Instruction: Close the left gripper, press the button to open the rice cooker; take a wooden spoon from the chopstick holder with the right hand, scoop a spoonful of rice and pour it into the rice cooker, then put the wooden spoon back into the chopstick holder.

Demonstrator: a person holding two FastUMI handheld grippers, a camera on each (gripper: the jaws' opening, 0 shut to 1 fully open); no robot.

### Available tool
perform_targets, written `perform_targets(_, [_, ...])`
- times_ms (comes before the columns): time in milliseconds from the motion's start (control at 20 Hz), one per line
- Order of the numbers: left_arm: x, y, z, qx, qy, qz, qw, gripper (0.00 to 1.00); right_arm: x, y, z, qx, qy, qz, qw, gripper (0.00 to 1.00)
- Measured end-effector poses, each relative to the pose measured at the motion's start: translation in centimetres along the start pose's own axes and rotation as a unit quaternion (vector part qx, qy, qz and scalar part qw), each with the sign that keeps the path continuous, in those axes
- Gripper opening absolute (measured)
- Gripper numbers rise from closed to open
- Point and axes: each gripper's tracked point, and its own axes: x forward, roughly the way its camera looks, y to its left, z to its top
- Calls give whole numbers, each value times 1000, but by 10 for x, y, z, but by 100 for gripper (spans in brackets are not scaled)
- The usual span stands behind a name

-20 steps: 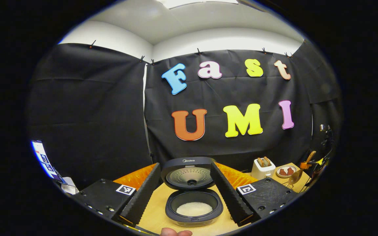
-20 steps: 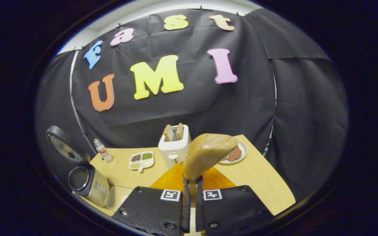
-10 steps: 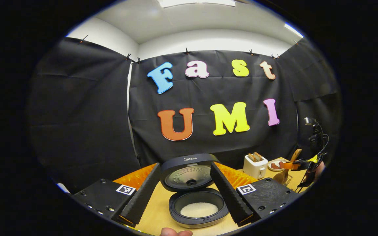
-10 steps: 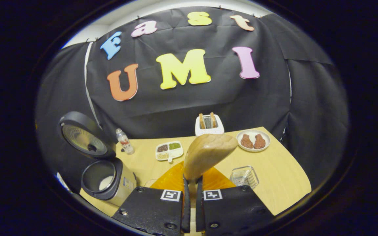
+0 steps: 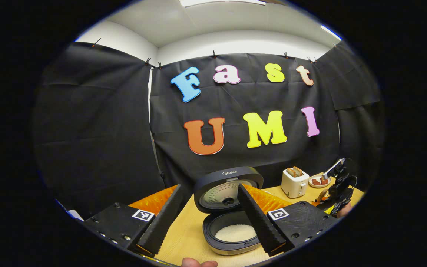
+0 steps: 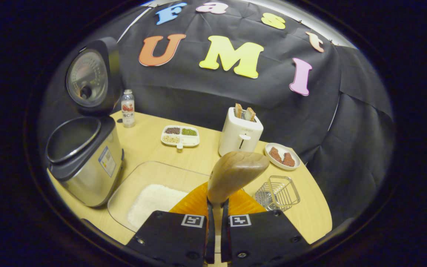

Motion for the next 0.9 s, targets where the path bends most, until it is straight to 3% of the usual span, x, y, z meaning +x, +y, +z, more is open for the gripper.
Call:
perform_targets(100, [1, 4, -1, -7, 7, 1, 1000, 95, 2, 12, 1, 16, -6, 12, 1000, 12])
perform_targets(300, [-1, 12, -4, -14, 15, 9, 1000, 96, 4, 55, 4, 85, 5, 73, 994, 12])
perform_targets(500, [-5, 13, 0, -22, 16, 11, 1000, 95, -1, 84, 11, 163, 20, 131, 978, 12])
perform_targets(600, [-5, 12, -2, -20, 19, 14, 1000, 96, -1, 84, 13, 210, 31, 144, 967, 12])
perform_targets(900, [-10, 4, 0, -20, 23, 16, 999, 96, -6, 77, 23, 353, 48, 175, 918, 12])
